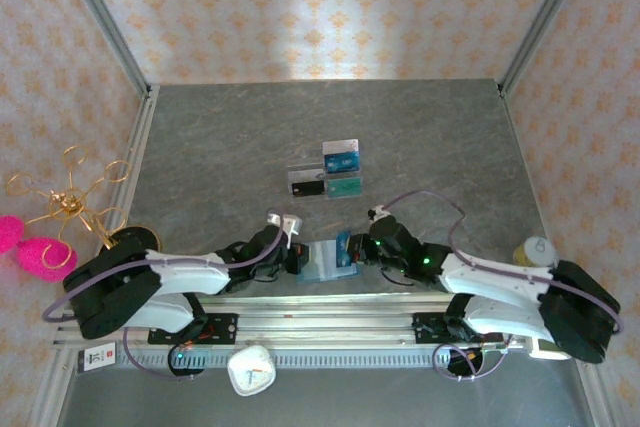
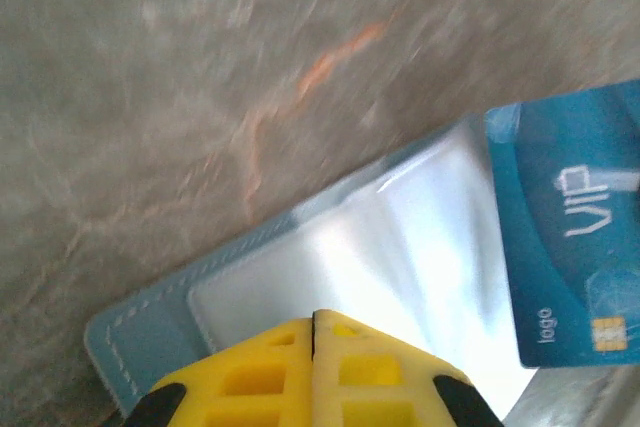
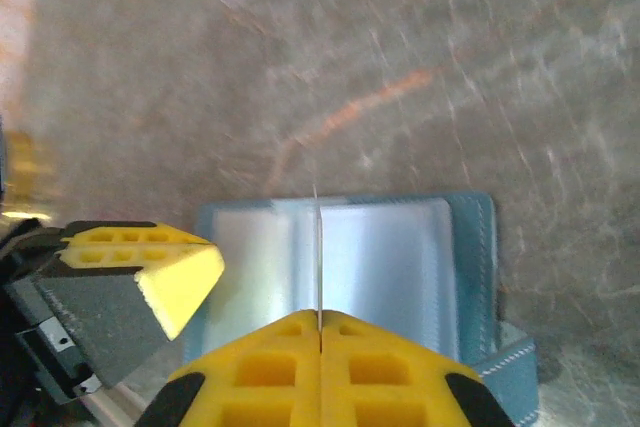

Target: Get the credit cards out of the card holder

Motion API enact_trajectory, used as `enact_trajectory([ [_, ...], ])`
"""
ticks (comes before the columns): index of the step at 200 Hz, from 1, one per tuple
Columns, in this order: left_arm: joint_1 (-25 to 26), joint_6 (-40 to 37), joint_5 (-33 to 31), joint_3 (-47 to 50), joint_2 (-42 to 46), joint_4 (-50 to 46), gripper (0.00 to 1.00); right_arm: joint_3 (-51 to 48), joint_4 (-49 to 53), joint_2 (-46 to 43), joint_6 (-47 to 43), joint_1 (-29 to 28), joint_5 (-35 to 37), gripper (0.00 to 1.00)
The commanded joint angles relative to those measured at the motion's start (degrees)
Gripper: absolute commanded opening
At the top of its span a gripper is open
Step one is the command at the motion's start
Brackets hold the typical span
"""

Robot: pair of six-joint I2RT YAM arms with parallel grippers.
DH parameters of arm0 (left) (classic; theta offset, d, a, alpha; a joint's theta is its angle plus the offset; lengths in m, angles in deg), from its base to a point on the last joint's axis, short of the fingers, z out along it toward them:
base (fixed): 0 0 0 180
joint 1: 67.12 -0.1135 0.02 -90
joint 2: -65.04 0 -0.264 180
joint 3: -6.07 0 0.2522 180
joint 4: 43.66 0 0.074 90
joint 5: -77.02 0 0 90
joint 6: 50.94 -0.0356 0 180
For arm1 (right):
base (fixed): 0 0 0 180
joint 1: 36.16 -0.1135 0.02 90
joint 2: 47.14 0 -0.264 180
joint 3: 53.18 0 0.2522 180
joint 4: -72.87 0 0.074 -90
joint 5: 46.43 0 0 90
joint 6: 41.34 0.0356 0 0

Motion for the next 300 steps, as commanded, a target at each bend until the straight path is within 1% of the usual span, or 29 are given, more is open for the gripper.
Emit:
enact_trajectory([
  [1,-1.04,1.44,-1.58,-0.59,9.91,6.54,0.14,0.84,-1.46,-6.05,-0.60,0.24,6.04,0.00],
  [13,-1.18,1.90,-2.42,-0.43,13.88,11.48,0.25,1.66,-4.59,-7.92,-0.23,0.27,7.80,0.00],
  [27,-1.25,2.47,-1.89,-0.47,15.75,17.50,0.30,2.72,-9.47,-8.81,-0.31,0.23,9.41,0.00],
  [40,-1.26,3.58,-1.75,-1.08,16.00,21.76,0.32,4.32,-13.32,-8.80,-0.62,0.28,11.12,0.00],
  [78,-1.26,8.11,-3.34,1.02,14.29,39.93,0.34,6.46,-26.16,-7.60,1.22,0.23,13.74,0.00],
  [90,-1.31,9.13,-4.46,2.09,14.06,43.67,0.35,6.53,-29.54,-7.09,2.55,0.15,14.26,0.00],
  [111,-1.27,10.00,-5.50,3.56,13.72,48.66,0.35,8.02,-31.74,-5.46,3.25,-0.09,15.03,0.00],
  [130,-1.26,10.42,-5.07,3.40,13.27,49.50,0.35,8.84,-34.06,-4.20,2.74,-0.79,15.15,0.00],
  [157,-1.26,11.30,-5.27,4.07,12.58,52.13,0.35,9.47,-37.66,-3.14,1.11,-2.53,17.24,0.00],
  [184,-1.26,11.67,-5.08,4.01,11.74,53.53,0.35,10.48,-40.89,-1.21,-0.26,-3.80,16.94,0.00],
  [204,-1.26,11.62,-5.14,4.08,11.51,54.53,0.35,12.10,-40.91,0.07,-1.58,-4.86,17.27,0.00],
  [259,-1.35,10.89,-5.71,3.80,11.48,55.55,0.35,12.68,-42.51,3.53,-2.06,-6.28,16.08,0.00],
  [269,-1.43,10.38,-5.72,3.73,11.88,57.50,0.34,12.29,-42.56,4.15,-1.77,-6.60,15.74,0.00],
  [283,-1.70,9.69,-5.64,3.21,12.51,56.66,0.30,11.42,-42.98,4.72,-1.37,-6.88,15.14,0.00],
  [300,-2.34,9.06,-5.13,2.58,13.07,54.48,0.20,11.16,-42.13,5.40,-1.48,-7.41,14.25,0.00],
])
